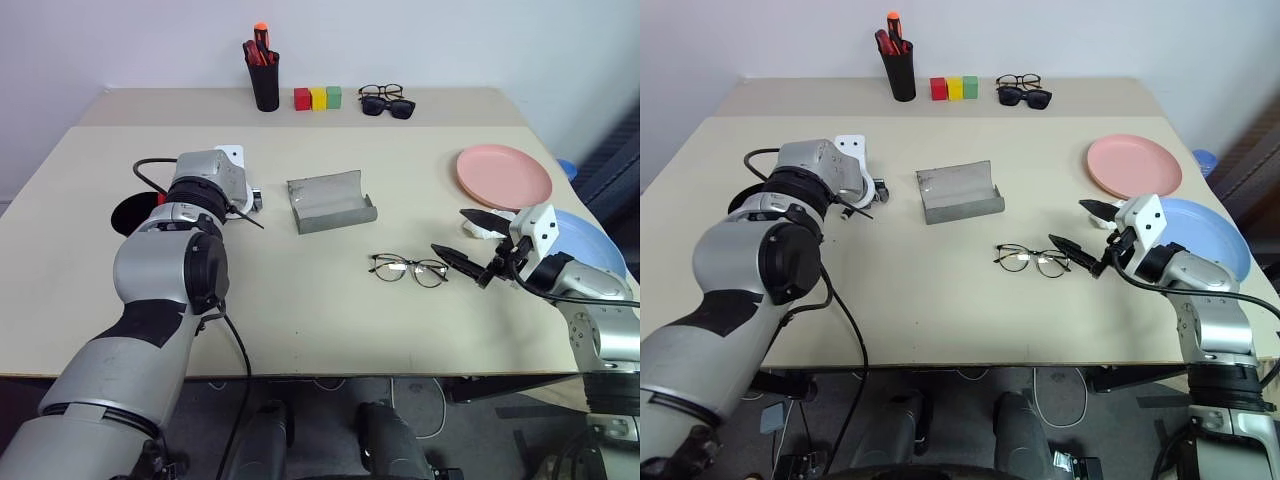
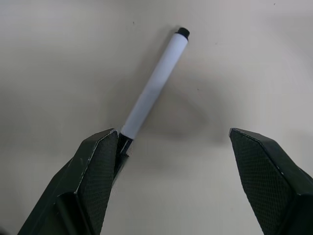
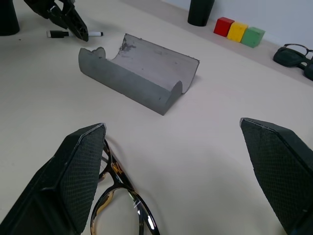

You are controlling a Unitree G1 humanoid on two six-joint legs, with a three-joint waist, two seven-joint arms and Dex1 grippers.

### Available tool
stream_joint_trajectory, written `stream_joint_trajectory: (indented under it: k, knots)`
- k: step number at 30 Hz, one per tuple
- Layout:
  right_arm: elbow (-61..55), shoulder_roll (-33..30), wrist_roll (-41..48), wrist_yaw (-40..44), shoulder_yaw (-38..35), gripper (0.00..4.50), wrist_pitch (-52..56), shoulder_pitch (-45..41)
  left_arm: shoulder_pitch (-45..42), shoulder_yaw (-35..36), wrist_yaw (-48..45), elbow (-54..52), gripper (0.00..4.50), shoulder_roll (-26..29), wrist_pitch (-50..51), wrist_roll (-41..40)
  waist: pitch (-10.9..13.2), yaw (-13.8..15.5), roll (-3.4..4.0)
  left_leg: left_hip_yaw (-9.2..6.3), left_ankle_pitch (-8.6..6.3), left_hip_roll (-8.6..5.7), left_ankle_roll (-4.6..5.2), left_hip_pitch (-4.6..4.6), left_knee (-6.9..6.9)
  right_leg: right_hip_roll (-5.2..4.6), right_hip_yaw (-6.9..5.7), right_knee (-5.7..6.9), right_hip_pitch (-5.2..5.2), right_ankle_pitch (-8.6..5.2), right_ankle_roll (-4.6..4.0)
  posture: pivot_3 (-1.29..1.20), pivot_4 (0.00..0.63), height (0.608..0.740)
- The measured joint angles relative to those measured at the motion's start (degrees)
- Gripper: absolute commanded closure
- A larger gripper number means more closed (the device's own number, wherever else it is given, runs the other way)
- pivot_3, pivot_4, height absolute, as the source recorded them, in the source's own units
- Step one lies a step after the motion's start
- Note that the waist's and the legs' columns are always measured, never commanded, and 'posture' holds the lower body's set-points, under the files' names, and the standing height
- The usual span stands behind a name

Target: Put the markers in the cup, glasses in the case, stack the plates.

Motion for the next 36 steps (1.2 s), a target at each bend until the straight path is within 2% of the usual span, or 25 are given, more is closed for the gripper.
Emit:
stream_joint_trajectory:
  k: [8, 17, 30, 36]
  knots:
    - [0.30, 0.44, -0.06, -0.04, 0.09, 0.00, -0.42, 0.00, 0.58, -0.39, 3.18, -1.29, 0.80, -0.01, 1.46, -0.10, 0.00, 0.03, 0.00, 0.00, 0.00, 0.00, -0.01, 0.00, 0.04, 0.00, 0.00, 0.03, 0.00, 0.01, 0.00, 0.00, 0.150, 0.740]
    - [0.67, 0.53, -0.09, 0.04, 0.11, 0.00, -0.52, -0.02, 0.65, -6.60, -1.07, -4.61, 0.80, -0.43, 3.02, 2.89, 0.00, 0.01, 0.00, 0.00, 0.00, 0.00, -0.02, 0.00, 0.05, 0.00, 0.00, 0.03, 0.01, 0.01, -0.01, 0.00, 0.150, 0.740]
    - [1.33, 1.00, -0.16, -0.01, 0.12, 0.00, -1.65, -0.04, 3.39, -6.27, -0.22, -5.01, 0.80, -0.44, 2.73, 2.73, -0.01, 0.02, 0.01, 0.00, 0.01, 0.00, -0.02, 0.01, 0.09, 0.00, 0.01, 0.05, 0.03, 0.01, -0.01, 0.00, 0.150, 0.740]
    - [1.32, 0.99, -0.16, -0.04, 0.12, 0.00, -1.64, 0.01, 3.74, -3.45, 0.39, -5.49, 0.80, -0.38, 2.90, 0.81, -0.01, 0.02, 0.02, 0.00, 0.01, 0.00, -0.02, 0.03, 0.10, 0.00, 0.01, 0.08, 0.04, 0.01, -0.01, 0.00, 0.150, 0.740]
